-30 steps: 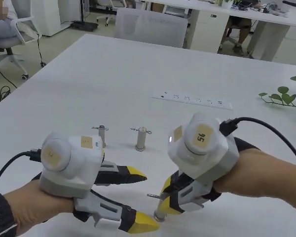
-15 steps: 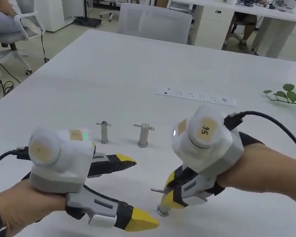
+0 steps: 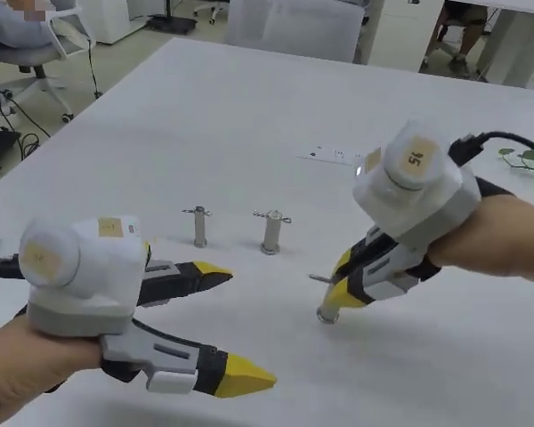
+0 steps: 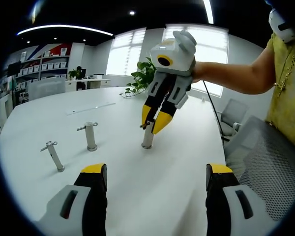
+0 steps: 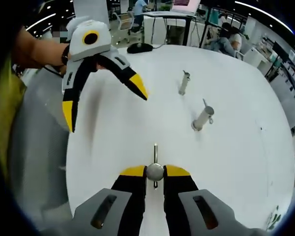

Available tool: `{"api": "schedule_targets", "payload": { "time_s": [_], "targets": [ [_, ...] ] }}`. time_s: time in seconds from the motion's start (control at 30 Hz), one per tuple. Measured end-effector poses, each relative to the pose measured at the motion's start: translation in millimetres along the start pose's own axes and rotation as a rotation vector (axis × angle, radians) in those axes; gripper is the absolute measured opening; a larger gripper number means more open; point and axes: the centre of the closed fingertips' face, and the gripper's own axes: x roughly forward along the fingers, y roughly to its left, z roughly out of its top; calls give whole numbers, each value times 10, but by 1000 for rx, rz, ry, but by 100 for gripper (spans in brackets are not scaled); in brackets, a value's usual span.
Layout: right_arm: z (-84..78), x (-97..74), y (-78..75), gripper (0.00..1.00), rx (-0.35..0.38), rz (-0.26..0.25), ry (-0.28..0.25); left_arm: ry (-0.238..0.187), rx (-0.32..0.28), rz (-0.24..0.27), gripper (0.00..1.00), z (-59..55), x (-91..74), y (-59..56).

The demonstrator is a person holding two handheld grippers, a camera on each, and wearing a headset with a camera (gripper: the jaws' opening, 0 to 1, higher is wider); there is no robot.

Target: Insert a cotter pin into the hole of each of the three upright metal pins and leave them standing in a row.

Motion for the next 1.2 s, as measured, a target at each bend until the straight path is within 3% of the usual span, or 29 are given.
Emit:
{"api": "schedule_targets", "payload": {
  "time_s": [0.33, 0.47, 0.67, 1.1, 1.2],
  "targets": [
    [-36, -28, -575, 12, 17, -25, -4, -18, -23, 39, 83, 38, -25, 86],
    [-59, 14, -725, 12, 9, -18, 16, -22, -31, 44, 82, 53, -11, 131],
    [-57, 89, -861, 12, 2, -8, 26, -26, -40, 50, 81, 62, 2, 171],
    [-141, 165, -891, 12, -28, 22, 57, -14, -46, 57, 80, 27, 10, 199],
    [-135, 182, -887, 12, -26, 37, 42, -13, -46, 57, 79, 23, 10, 195]
  ]
}}
